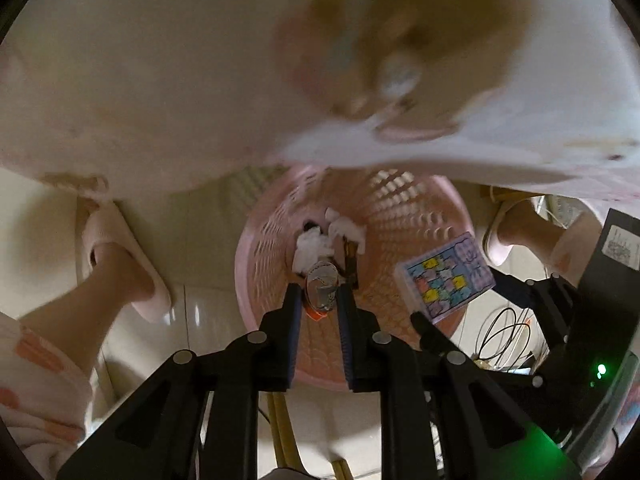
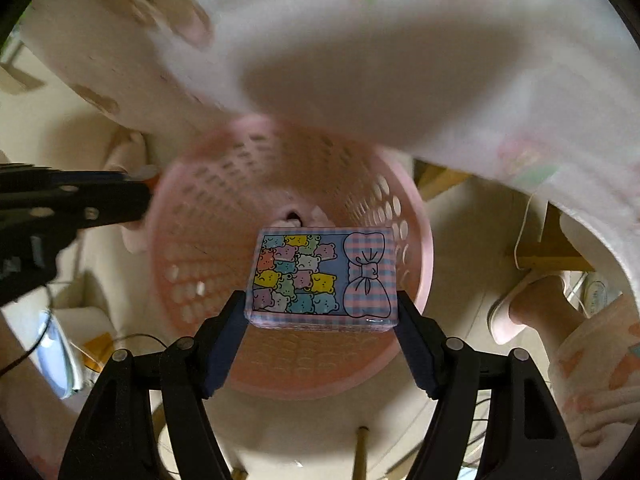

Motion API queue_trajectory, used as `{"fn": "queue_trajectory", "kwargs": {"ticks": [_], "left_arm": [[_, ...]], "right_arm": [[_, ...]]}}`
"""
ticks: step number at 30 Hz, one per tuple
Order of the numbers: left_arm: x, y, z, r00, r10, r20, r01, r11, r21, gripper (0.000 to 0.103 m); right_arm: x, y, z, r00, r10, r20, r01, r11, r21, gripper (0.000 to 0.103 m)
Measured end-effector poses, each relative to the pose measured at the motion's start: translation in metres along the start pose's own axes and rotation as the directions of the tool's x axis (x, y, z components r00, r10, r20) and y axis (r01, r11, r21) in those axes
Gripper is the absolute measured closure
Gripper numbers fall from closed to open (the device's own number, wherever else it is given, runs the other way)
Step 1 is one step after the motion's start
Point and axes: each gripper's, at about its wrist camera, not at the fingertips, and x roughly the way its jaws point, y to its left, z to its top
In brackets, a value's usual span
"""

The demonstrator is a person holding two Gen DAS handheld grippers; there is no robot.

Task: Collect trash
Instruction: 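Carry the cap and purple box over the pink basket and open both tools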

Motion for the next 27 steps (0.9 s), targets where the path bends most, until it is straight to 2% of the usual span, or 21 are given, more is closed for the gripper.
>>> {"fn": "queue_trajectory", "kwargs": {"ticks": [4, 11, 16, 20, 23, 27], "left_arm": [[0.019, 0.010, 0.001, 0.998, -0.019, -0.067, 0.016, 0.998, -0.056, 0.087], [0.031, 0.015, 0.004, 0.995, -0.031, -0.100, 0.022, 0.996, -0.087, 0.087], [0.033, 0.018, 0.004, 0.994, -0.030, -0.107, 0.020, 0.995, -0.096, 0.079], [0.031, 0.018, 0.004, 0.995, -0.023, -0.096, 0.014, 0.996, -0.091, 0.068], [0.028, 0.017, 0.004, 0.996, -0.013, -0.092, 0.005, 0.996, -0.089, 0.058], [0.026, 0.020, 0.001, 0.995, 0.023, -0.094, -0.033, 0.994, -0.105, 0.057]], "right_arm": [[0.023, -0.004, 0.003, 0.998, -0.014, -0.063, 0.017, 0.999, 0.044, 0.029], [0.034, -0.006, 0.012, 0.999, -0.020, -0.050, 0.022, 0.999, 0.045, 0.029], [0.042, -0.008, 0.018, 0.998, -0.019, -0.053, 0.022, 0.998, 0.054, 0.028], [0.037, -0.007, 0.018, 0.999, -0.047, -0.023, 0.048, 0.998, 0.046, 0.018], [0.032, -0.006, 0.019, 0.998, -0.061, -0.006, 0.061, 0.997, 0.036, 0.018], [0.030, -0.005, 0.019, 0.998, -0.058, -0.005, 0.059, 0.998, 0.036, 0.018]]}}
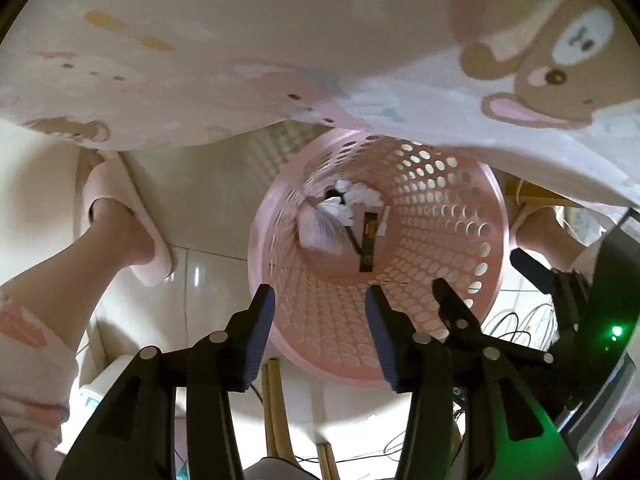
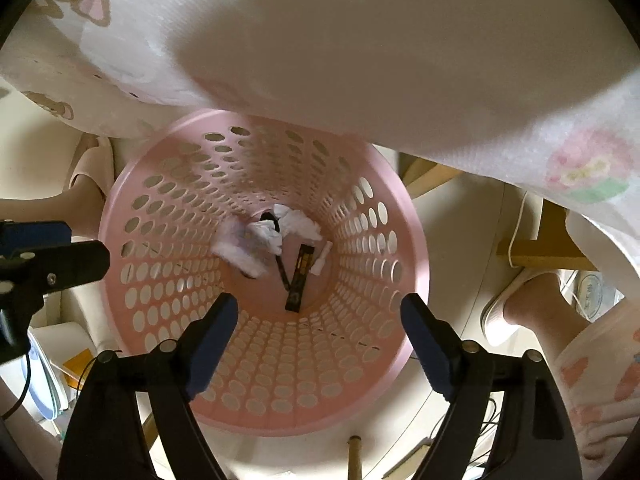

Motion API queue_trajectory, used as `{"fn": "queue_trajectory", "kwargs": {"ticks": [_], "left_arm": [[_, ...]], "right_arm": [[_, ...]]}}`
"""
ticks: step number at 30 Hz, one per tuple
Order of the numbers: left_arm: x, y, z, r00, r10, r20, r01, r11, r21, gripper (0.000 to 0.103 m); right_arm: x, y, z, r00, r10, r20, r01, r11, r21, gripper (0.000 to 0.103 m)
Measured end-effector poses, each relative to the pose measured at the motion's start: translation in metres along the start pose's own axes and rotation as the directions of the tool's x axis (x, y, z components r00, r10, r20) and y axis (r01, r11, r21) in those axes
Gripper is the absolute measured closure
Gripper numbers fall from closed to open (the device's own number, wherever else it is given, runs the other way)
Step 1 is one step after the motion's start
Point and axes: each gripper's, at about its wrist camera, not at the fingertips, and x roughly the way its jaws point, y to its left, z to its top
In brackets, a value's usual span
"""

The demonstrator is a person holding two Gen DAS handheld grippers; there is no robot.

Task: Collect trash
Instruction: 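Carry the cap and purple box over the pink basket and open both tools, then move both open tools back toward the thread spools on the table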

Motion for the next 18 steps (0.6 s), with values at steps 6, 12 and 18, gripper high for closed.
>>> {"fn": "queue_trajectory", "kwargs": {"ticks": [6, 12, 18], "left_arm": [[-0.014, -0.002, -0.007, 0.999, 0.035, 0.039, -0.036, 0.999, 0.031, 0.058], [-0.059, -0.008, -0.019, 0.972, 0.071, 0.223, -0.095, 0.991, 0.097, 0.041], [-0.106, -0.004, -0.029, 0.909, 0.056, 0.413, -0.101, 0.991, 0.087, 0.027]], "right_arm": [[-0.017, 0.002, -0.006, 0.999, 0.015, 0.030, -0.014, 1.000, -0.020, 0.018], [-0.053, 0.002, -0.015, 0.993, 0.033, 0.114, -0.030, 0.999, -0.022, 0.018], [-0.097, -0.003, -0.022, 0.971, 0.029, 0.237, -0.024, 0.999, -0.024, 0.018]]}}
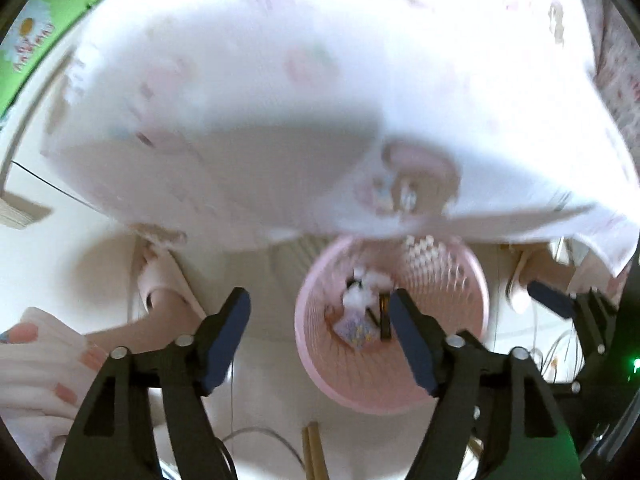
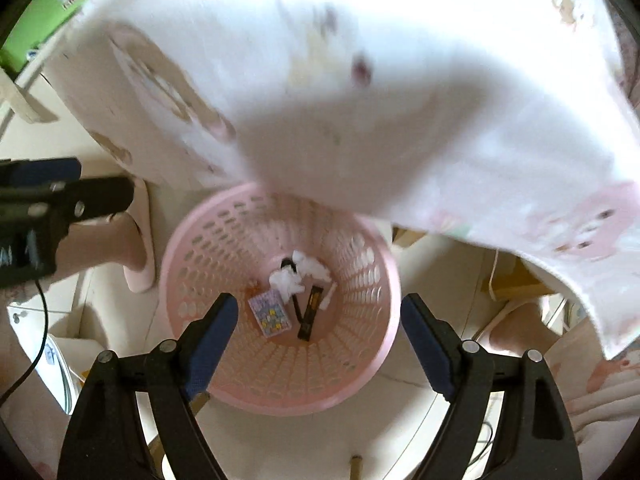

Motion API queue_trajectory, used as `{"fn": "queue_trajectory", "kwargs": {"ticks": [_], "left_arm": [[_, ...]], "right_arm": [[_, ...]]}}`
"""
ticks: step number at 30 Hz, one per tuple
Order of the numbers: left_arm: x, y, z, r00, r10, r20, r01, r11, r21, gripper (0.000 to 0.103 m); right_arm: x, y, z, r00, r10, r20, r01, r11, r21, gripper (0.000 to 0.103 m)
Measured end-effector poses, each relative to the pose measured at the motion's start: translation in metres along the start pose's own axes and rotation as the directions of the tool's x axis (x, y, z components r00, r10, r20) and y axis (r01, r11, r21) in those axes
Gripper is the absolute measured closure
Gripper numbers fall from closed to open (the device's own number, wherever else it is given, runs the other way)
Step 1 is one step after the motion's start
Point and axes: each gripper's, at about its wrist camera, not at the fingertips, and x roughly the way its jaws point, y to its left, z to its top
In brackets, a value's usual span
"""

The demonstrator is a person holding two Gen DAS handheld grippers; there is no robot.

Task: Collect trash
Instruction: 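Move both open tools back toward the thread spools on the table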

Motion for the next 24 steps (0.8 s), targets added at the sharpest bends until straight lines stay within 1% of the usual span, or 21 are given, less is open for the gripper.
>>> {"fn": "queue_trajectory", "kwargs": {"ticks": [3, 5, 7, 8, 10, 11, 12, 13, 15, 18, 19, 21, 23, 24], "left_arm": [[-0.020, 0.007, 0.004, 0.994, 0.011, 0.108, -0.009, 1.000, -0.019, 0.019], [-0.031, 0.010, 0.005, 0.983, 0.050, 0.174, -0.046, 0.999, -0.029, 0.015], [-0.041, 0.014, 0.005, 0.965, 0.096, 0.243, -0.086, 0.995, -0.049, 0.014], [-0.048, 0.016, 0.005, 0.954, 0.104, 0.281, -0.091, 0.994, -0.060, 0.014], [-0.060, 0.017, 0.005, 0.935, 0.081, 0.345, -0.061, 0.996, -0.069, 0.014], [-0.068, 0.020, 0.006, 0.920, 0.064, 0.388, -0.042, 0.997, -0.065, 0.014], [-0.074, 0.019, 0.006, 0.906, 0.068, 0.418, -0.047, 0.997, -0.060, 0.014], [-0.080, 0.018, 0.006, 0.888, 0.084, 0.452, -0.066, 0.996, -0.055, 0.014], [-0.089, 0.018, 0.006, 0.861, 0.096, 0.499, -0.078, 0.995, -0.056, 0.014], [-0.101, 0.024, 0.007, 0.837, 0.070, 0.542, -0.033, 0.996, -0.077, 0.013], [-0.104, 0.026, 0.007, 0.830, 0.072, 0.553, -0.031, 0.996, -0.084, 0.013], [-0.110, 0.022, 0.003, 0.821, 0.072, 0.567, -0.028, 0.996, -0.086, 0.008], [-0.115, 0.022, -0.001, 0.821, 0.050, 0.569, -0.003, 0.997, -0.083, 0.004], [-0.116, 0.024, -0.001, 0.823, 0.029, 0.567, 0.020, 0.997, -0.080, 0.002]], "right_arm": [[-0.021, -0.001, 0.001, 0.998, 0.001, 0.062, -0.001, 1.000, 0.008, 0.018], [-0.035, -0.003, 0.001, 0.995, 0.006, 0.102, -0.008, 1.000, 0.015, 0.018], [-0.045, -0.004, 0.002, 0.991, 0.008, 0.134, -0.010, 1.000, 0.018, 0.018], [-0.051, -0.004, 0.002, 0.987, 0.006, 0.158, -0.009, 1.000, 0.016, 0.018], [-0.063, -0.003, 0.003, 0.978, -0.011, 0.206, 0.009, 1.000, 0.006, 0.018], [-0.069, -0.003, 0.003, 0.973, -0.019, 0.231, 0.018, 1.000, 0.004, 0.018], [-0.073, -0.003, 0.003, 0.968, -0.025, 0.250, 0.024, 1.000, 0.004, 0.018], [-0.081, -0.003, 0.003, 0.956, -0.036, 0.290, 0.034, 0.999, 0.010, 0.018], [-0.092, -0.005, 0.003, 0.940, -0.039, 0.339, 0.034, 0.999, 0.019, 0.018], [-0.112, -0.010, 0.004, 0.906, -0.042, 0.421, 0.024, 0.999, 0.047, 0.018], [-0.118, -0.012, 0.004, 0.895, -0.044, 0.445, 0.022, 0.998, 0.054, 0.018], [-0.126, -0.014, 0.005, 0.877, -0.051, 0.479, 0.023, 0.998, 0.064, 0.018], [-0.134, -0.013, 0.005, 0.854, -0.059, 0.516, 0.023, 0.997, 0.077, 0.018], [-0.135, -0.012, 0.005, 0.850, -0.065, 0.522, 0.026, 0.996, 0.082, 0.018]]}}
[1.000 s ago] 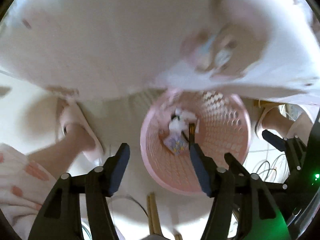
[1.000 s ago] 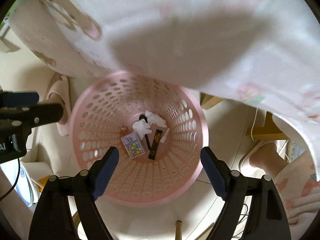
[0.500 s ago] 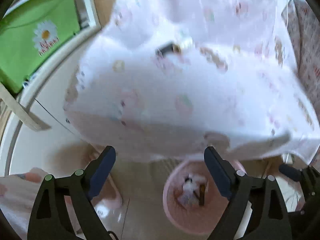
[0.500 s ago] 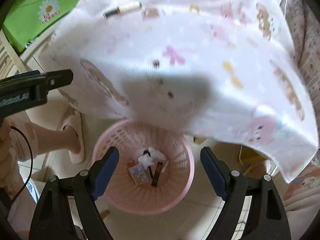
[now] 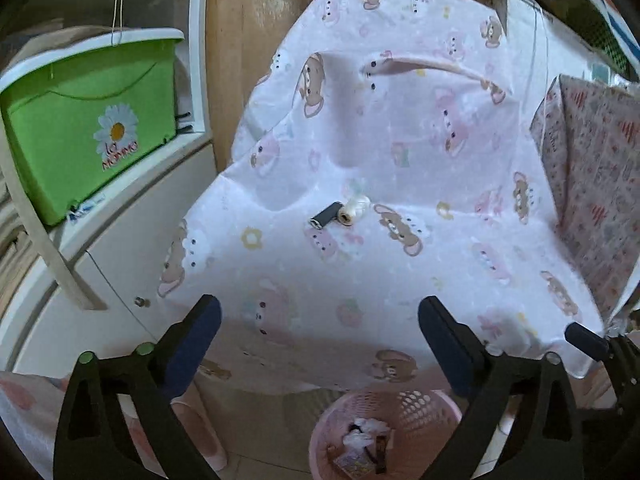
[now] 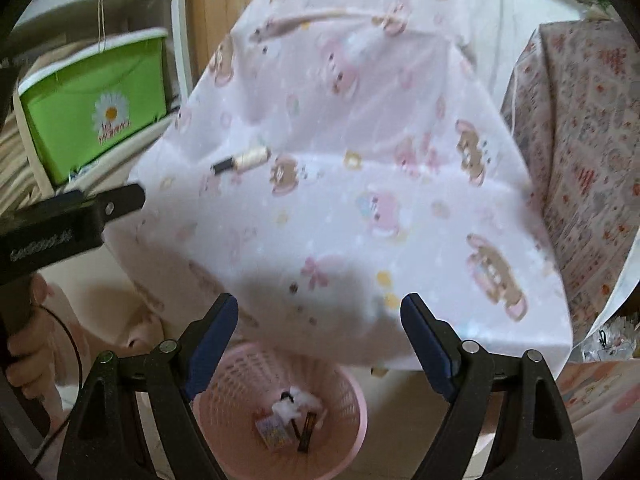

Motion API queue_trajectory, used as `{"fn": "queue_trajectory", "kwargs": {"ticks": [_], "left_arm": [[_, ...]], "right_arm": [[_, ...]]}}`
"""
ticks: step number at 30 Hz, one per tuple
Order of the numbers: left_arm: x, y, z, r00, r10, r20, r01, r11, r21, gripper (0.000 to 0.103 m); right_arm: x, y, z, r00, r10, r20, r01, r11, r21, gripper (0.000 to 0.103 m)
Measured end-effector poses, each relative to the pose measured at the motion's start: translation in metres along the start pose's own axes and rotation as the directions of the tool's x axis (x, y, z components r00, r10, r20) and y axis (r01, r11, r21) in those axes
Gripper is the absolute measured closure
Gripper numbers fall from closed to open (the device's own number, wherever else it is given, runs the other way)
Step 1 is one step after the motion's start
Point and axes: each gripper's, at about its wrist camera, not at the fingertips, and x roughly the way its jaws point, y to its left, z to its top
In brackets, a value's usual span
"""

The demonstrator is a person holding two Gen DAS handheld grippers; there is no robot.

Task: Collect trash
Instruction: 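Move both open tools back toward the thread spools on the table, then lower the left tool toward the black spool while the right tool approaches the cream spool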

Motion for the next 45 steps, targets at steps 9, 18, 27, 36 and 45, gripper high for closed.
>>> {"fn": "queue_trajectory", "kwargs": {"ticks": [9, 18, 27, 36, 45], "left_arm": [[-0.014, -0.002, 0.007, 0.999, -0.010, 0.048, 0.010, 1.000, -0.003, 0.002], [-0.040, 0.023, 0.024, 0.991, 0.017, 0.129, -0.010, 0.999, -0.052, 0.001], [-0.043, 0.055, 0.021, 0.991, 0.058, 0.123, -0.039, 0.988, -0.152, 0.001], [-0.045, 0.057, 0.022, 0.984, 0.109, 0.143, -0.088, 0.986, -0.144, 0.001], [-0.034, 0.060, 0.048, 0.983, 0.115, 0.141, -0.095, 0.986, -0.140, 0.001]], "right_arm": [[-0.015, -0.005, 0.010, 0.997, -0.082, 0.014, 0.082, 0.997, -0.001, 0.018], [-0.051, 0.024, 0.025, 0.994, -0.101, 0.049, 0.099, 0.994, 0.042, 0.018], [-0.063, 0.051, 0.031, 0.987, -0.129, 0.094, 0.134, 0.990, -0.053, 0.018], [-0.069, 0.036, 0.048, 0.988, -0.109, 0.107, 0.109, 0.994, -0.002, 0.018], [-0.053, 0.029, 0.074, 0.988, -0.087, 0.124, 0.091, 0.995, -0.028, 0.018]]}}
